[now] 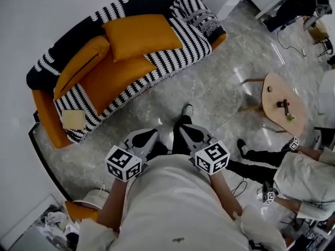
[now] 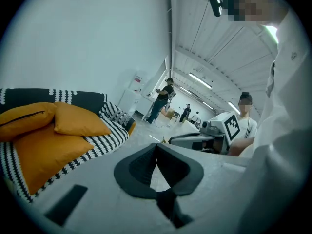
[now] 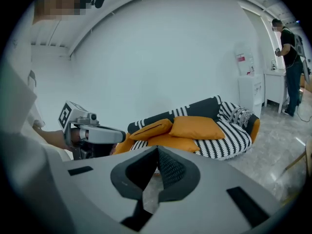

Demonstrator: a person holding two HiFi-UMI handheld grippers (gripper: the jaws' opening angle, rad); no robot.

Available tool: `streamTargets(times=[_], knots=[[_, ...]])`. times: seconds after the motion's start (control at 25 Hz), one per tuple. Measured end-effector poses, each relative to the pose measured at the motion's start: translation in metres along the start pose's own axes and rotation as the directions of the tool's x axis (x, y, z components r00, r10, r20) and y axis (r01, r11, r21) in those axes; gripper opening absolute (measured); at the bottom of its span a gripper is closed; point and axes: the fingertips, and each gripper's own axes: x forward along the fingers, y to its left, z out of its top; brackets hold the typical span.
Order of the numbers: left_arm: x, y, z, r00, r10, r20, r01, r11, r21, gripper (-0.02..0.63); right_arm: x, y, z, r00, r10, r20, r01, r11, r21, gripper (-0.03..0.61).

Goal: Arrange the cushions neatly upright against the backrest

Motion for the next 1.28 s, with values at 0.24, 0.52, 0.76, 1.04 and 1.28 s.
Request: streamTargets(times=[0.24, 0.52, 0.76, 1.04, 1.28], knots=[[0.026, 0.016, 0.025, 0.998, 0.063, 0.005, -0.063, 0.998, -0.003, 0.011, 0.032, -0.023, 0.031, 0.995, 0.103, 0.003, -0.103, 0.994, -0.027, 0.008], [0.101, 0.03, 0.076, 0.992, 0.123, 0.038, -0.122, 0.992, -0.021, 0.011, 0.026, -0.097, 0.087, 0.987, 0.16, 0.013, -0.157, 0.979, -0.132, 0.008], [0.182, 0.017, 0.123, 0.992, 0.111, 0.066, -0.111, 0.994, -0.002, 0.011, 0.007, -0.176, 0.115, 0.988, 0.156, 0.02, -0.151, 0.977, -0.151, 0.008], [0.231, 0.01, 0.148, 0.979, 0.186, 0.081, -0.184, 0.983, -0.026, 0.011, 0.009, -0.221, 0.123, 0.975, 0.221, -0.037, -0.224, 0.963, -0.149, 0.008], [0.218, 0.029, 0.145, 0.953, 0.293, 0.07, -0.289, 0.955, -0.066, 0.011, 0.039, -0.208, 0.117, 0.94, 0.326, -0.102, -0.338, 0.93, -0.142, 0.009]])
